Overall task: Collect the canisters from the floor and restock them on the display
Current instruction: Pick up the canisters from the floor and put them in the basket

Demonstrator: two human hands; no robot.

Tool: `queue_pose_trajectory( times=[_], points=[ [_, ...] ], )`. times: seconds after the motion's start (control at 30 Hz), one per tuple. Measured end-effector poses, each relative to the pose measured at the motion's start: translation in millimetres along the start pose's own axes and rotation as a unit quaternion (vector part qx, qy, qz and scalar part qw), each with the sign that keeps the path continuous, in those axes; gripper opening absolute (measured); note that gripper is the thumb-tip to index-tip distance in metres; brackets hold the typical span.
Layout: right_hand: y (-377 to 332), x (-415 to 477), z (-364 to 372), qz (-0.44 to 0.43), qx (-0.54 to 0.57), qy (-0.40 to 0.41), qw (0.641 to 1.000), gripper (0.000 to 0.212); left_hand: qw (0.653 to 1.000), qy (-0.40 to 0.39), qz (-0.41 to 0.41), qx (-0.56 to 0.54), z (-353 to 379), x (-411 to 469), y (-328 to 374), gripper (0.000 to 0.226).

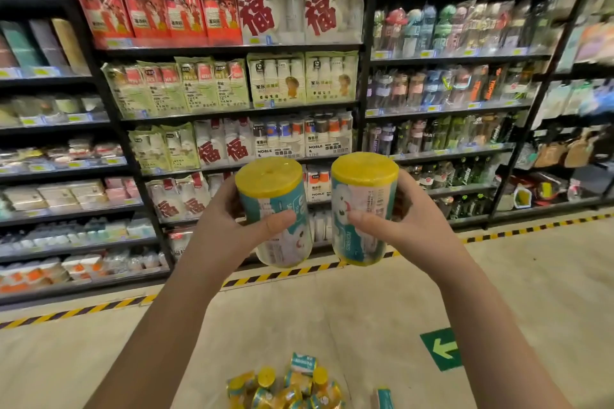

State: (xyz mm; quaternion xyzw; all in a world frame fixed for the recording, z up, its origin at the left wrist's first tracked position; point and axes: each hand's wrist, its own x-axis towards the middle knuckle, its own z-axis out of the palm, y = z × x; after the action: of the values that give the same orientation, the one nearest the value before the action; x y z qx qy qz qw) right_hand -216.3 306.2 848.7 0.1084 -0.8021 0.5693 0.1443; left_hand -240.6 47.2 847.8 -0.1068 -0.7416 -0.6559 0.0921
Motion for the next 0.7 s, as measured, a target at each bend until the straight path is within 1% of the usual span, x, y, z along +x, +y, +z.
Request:
queue_pose_trajectory(
  times=[0.1,0.17,0.27,0.37,0.53,0.7],
  points=[
    [-2.3,3.9,18.2,0.005,0.035,-0.02,0.999,0.059,1.0,0.012,-0.004,-0.009,-13.5,-10.2,-2.4,0.078],
    [-1.8,7.5,28.4,0.001,0.062,-0.05,0.997,0.057,1.0,0.024,-0.003,-0.01,-23.1,-21.4,-2.8,0.08],
    [-3.8,7.6,43.1,-0.027,0.063,-0.099,0.993,0.062,0.998,0.062,-0.01,-0.001,-36.2,-47.6,0.2,0.083],
    [-8.7,5.3,57.4,-0.06,0.077,-0.133,0.986,0.066,0.992,0.122,-0.014,0.023,-45.5,-76.5,7.0,0.08],
    [-5.0,2.8,83.1,-0.07,0.126,-0.247,0.958,0.08,0.965,0.257,-0.03,0.049,-46.1,-145.4,21.8,0.082],
    [-23.5,-32.4,121.1,-0.123,0.142,-0.368,0.911,0.072,0.924,0.364,-0.06,0.096,-38.6,-234.0,39.9,0.079]
  ],
)
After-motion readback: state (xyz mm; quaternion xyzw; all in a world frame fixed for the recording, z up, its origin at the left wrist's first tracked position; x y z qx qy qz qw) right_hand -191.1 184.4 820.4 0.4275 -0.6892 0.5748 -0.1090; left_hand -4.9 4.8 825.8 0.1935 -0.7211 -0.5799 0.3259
